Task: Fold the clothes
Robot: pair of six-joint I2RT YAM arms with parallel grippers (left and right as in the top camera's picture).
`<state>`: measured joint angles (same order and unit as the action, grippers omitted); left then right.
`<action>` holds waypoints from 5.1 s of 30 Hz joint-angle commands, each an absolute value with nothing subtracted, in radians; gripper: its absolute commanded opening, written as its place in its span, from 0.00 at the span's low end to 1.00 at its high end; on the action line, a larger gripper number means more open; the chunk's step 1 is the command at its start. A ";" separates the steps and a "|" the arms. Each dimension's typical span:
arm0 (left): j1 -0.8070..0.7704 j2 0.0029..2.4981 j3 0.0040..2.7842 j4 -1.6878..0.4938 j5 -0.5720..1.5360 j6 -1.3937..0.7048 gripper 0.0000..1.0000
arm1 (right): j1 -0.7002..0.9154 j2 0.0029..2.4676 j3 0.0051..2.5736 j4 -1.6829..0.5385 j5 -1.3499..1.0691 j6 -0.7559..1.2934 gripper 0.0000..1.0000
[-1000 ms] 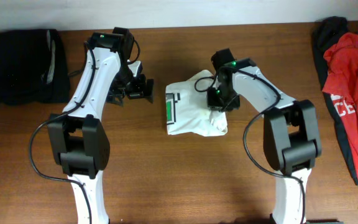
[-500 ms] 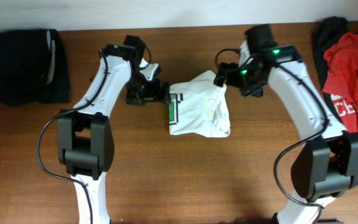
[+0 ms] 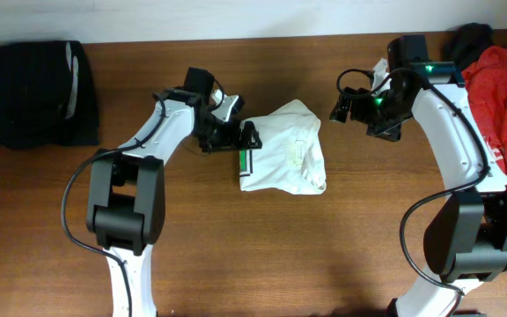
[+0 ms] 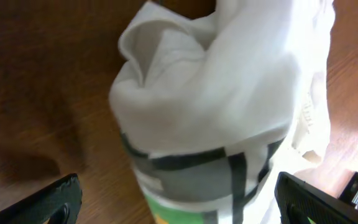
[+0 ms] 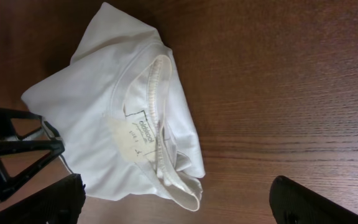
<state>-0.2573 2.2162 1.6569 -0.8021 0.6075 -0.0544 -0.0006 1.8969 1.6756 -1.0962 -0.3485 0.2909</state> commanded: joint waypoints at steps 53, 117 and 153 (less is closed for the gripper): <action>0.387 2.243 2.155 -0.575 -0.161 0.247 0.03 | 0.000 1.892 1.687 -1.085 -0.311 0.323 0.99; 0.480 1.532 2.630 -1.687 0.696 -0.028 0.99 | 0.118 0.479 1.066 -1.160 -0.274 0.611 0.99; 0.480 0.855 1.340 -1.272 0.718 0.016 0.99 | 0.223 0.391 1.066 -1.166 -0.224 0.611 0.99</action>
